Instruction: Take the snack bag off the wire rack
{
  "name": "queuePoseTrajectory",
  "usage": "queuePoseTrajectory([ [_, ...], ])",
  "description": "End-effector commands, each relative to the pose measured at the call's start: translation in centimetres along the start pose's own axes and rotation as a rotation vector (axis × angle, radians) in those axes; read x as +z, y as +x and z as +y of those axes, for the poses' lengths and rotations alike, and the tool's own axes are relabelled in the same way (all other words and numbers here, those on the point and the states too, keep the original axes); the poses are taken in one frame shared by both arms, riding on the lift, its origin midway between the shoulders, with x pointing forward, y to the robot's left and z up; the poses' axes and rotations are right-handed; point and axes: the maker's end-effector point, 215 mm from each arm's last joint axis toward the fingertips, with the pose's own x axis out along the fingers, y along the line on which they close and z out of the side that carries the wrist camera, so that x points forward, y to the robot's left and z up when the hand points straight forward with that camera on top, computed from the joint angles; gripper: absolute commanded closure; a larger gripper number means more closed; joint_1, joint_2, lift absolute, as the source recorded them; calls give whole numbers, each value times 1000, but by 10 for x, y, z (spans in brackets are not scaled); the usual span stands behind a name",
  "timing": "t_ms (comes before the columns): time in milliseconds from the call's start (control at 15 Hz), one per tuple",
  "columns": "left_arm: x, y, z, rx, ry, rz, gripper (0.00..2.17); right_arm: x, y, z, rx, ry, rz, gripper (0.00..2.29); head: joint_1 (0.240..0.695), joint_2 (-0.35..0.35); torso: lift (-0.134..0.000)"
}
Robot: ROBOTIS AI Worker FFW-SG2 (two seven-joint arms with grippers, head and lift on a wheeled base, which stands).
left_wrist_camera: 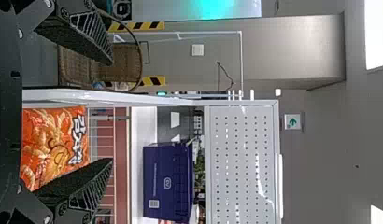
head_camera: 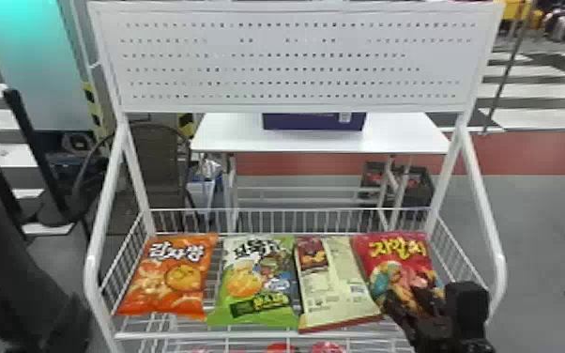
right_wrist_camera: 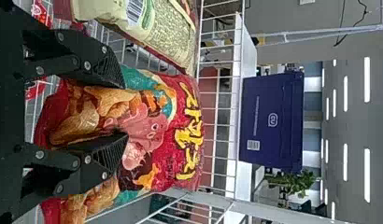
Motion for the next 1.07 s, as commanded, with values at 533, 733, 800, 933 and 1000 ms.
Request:
queuePoseTrajectory([
  [533,10,-3,-6,-9,-6,-14,161,83,-64,21,2,1,-155,2071,499,0,0],
  [733,13,-6,-8,-12,-7,-13,161,116,-107,30,24,-7,-210,2067,499,0,0],
  [800,14,-7,-8,-12,-6,-16,161,122,-122,29,18,-12,-222,2067,499,0,0],
  [933,15,-7,-9,-15,-5,-16,161,129,-154,23,8,-19,-252,2067,499,0,0],
  [1000,16,-8,-8,-16,-3,-18,161,130,-170,19,7,-24,-267,2067,499,0,0],
])
